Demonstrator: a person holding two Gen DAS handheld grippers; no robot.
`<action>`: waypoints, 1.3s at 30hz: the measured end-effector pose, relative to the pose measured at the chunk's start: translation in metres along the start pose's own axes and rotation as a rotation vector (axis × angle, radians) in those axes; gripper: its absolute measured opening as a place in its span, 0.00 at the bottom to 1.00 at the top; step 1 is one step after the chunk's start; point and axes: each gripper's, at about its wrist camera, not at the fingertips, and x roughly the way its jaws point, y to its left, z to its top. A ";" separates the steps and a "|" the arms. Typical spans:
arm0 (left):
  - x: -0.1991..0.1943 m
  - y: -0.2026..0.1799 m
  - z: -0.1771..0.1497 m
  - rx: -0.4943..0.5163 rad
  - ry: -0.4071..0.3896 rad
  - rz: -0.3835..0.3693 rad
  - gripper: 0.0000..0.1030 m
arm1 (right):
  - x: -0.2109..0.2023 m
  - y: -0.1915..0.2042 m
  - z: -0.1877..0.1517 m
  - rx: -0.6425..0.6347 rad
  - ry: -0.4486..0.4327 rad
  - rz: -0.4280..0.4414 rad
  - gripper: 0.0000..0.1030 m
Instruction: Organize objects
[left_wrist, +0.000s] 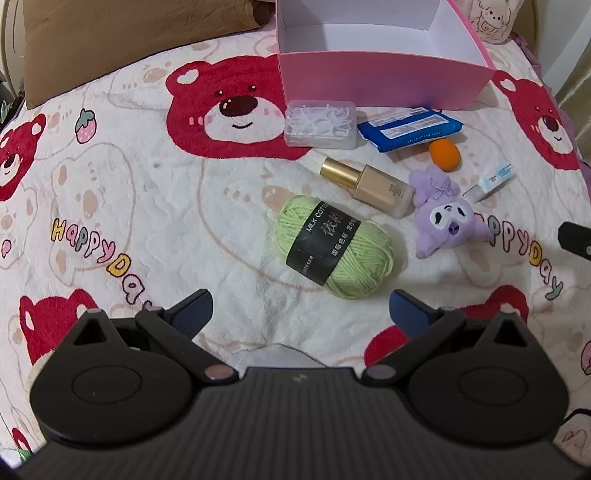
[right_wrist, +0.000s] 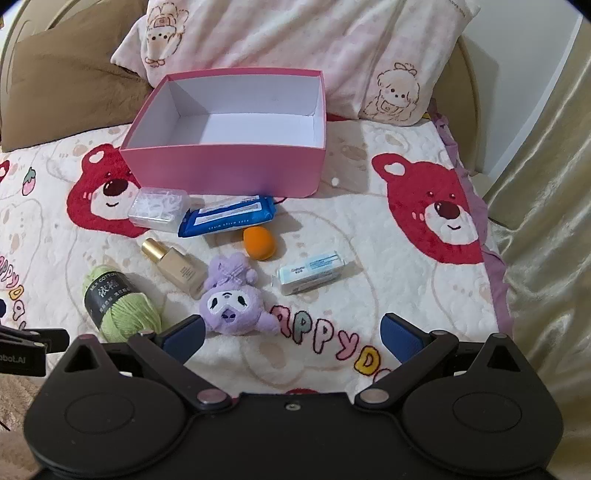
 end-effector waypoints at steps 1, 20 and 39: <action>0.000 0.000 0.000 -0.003 0.003 -0.003 1.00 | 0.000 0.000 0.000 0.001 -0.001 0.001 0.99; -0.002 0.001 -0.003 -0.012 0.016 0.008 1.00 | 0.009 0.023 -0.010 -0.027 0.018 0.047 0.99; -0.005 0.006 -0.005 -0.051 0.036 -0.025 1.00 | 0.010 0.023 -0.009 -0.020 0.015 0.052 0.99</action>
